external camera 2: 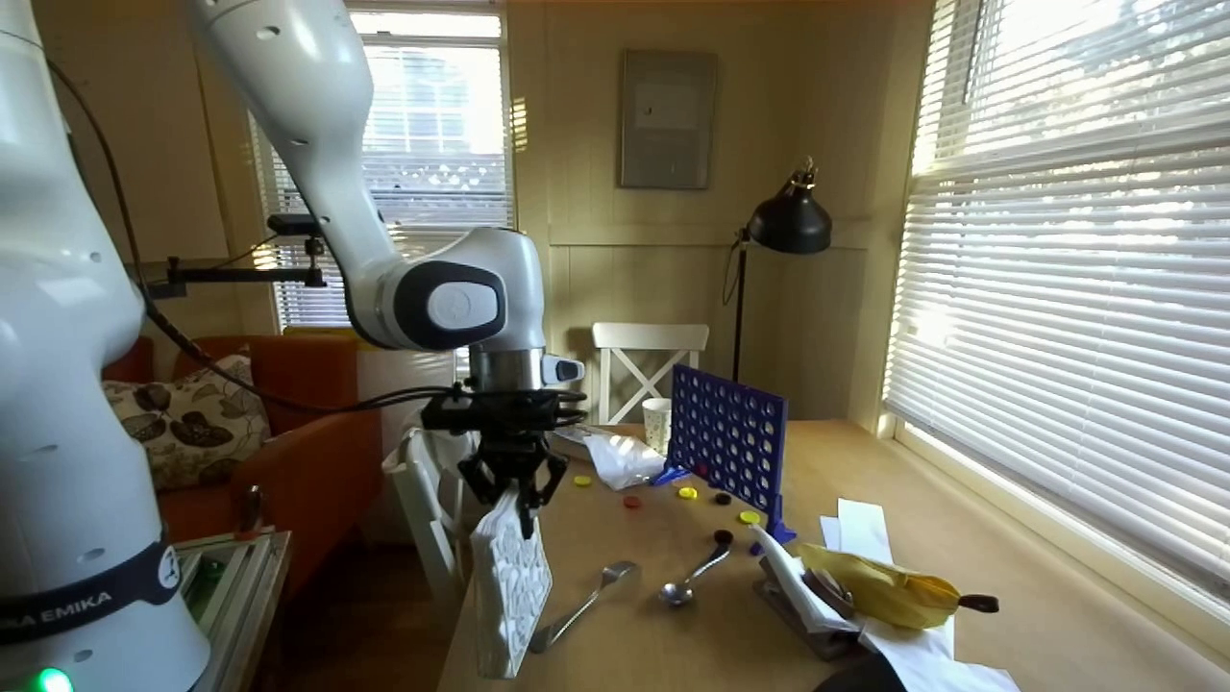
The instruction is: Move the bag to the right, move the book slightly backward, pick up the blue object and move it to the right
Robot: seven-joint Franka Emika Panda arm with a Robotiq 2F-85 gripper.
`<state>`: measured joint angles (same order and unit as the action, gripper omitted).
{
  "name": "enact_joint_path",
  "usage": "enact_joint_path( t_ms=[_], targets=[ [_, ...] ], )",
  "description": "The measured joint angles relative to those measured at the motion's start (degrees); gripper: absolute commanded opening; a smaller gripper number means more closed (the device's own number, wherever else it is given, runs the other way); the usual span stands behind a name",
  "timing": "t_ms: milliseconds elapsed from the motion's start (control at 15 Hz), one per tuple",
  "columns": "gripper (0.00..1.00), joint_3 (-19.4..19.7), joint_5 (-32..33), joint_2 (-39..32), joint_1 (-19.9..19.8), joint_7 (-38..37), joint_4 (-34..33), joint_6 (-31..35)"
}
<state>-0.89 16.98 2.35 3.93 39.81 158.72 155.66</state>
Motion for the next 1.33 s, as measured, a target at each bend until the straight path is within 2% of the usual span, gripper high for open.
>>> enact_joint_path(
  t_ms=[400,467,600,1000,1067,1333],
  targets=[
    [0.06,-1.1,-9.1,-3.0,0.1,5.9,-0.1,0.3],
    [0.47,-1.4,-9.4,-3.3,0.1,6.5,-0.1,0.3],
    [0.53,-2.0,-9.9,-3.6,0.1,7.9,-0.1,0.3],
    [0.96,-3.1,-10.0,-3.6,0.1,9.4,-0.3,0.1],
    [0.99,-3.2,-10.0,-3.5,0.1,9.4,-0.4,0.1],
    [1.00,-4.3,-10.0,-1.2,0.6,8.8,-1.2,-0.5]
  ],
)
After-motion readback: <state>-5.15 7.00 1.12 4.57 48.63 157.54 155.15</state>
